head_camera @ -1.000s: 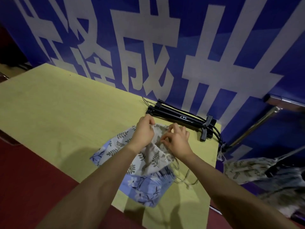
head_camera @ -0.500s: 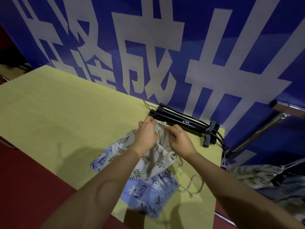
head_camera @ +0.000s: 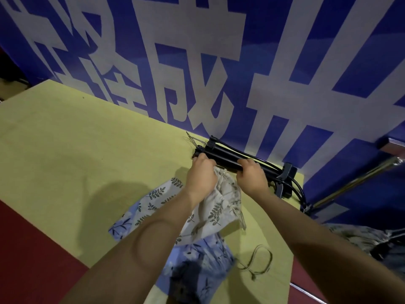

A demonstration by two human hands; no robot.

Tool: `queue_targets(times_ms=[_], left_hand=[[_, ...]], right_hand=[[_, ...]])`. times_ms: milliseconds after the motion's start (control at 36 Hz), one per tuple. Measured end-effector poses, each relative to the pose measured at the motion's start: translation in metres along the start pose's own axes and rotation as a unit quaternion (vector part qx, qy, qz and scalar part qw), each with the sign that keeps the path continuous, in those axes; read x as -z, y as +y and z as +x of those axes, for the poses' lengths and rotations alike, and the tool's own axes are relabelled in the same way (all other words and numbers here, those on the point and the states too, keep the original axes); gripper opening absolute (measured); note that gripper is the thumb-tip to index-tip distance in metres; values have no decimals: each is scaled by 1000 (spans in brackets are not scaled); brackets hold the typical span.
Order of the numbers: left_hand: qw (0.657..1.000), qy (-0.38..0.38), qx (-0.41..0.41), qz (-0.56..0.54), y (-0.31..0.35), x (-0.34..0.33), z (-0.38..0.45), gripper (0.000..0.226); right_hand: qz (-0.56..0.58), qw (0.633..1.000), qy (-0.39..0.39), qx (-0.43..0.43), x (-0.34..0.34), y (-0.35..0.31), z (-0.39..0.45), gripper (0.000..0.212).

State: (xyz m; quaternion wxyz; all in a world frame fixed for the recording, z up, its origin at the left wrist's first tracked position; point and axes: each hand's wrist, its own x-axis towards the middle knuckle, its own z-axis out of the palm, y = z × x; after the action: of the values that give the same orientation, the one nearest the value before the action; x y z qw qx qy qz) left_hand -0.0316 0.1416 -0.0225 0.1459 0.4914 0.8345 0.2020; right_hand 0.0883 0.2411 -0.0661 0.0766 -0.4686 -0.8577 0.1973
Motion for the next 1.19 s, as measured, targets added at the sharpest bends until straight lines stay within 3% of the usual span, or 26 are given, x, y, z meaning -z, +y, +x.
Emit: queue_targets(times_ms=[222, 417, 556, 861, 972, 1083, 1194], left_hand=[[999, 5, 36, -6, 8, -11, 23, 26], [995, 41, 51, 73, -4, -18, 29, 30], [996, 41, 52, 51, -6, -21, 26, 28], [997, 31, 54, -50, 6, -2, 3, 44], [995, 48, 37, -79, 9, 13, -14, 42], [989, 70, 26, -125, 9, 26, -31, 39], [984, 96, 7, -153, 11, 39, -41, 31]], right_hand=[[-142, 987, -70, 13, -18, 19, 38, 55], [-210, 975, -59, 38, -31, 26, 55, 53], [-264, 960, -57, 75, -30, 29, 62, 40], [-237, 966, -18, 106, 5, 15, 42, 32], [-203, 974, 3, 104, 32, 2, 19, 65], [-203, 971, 35, 119, 55, -12, -8, 45], [-190, 976, 42, 93, 73, -23, -29, 48]])
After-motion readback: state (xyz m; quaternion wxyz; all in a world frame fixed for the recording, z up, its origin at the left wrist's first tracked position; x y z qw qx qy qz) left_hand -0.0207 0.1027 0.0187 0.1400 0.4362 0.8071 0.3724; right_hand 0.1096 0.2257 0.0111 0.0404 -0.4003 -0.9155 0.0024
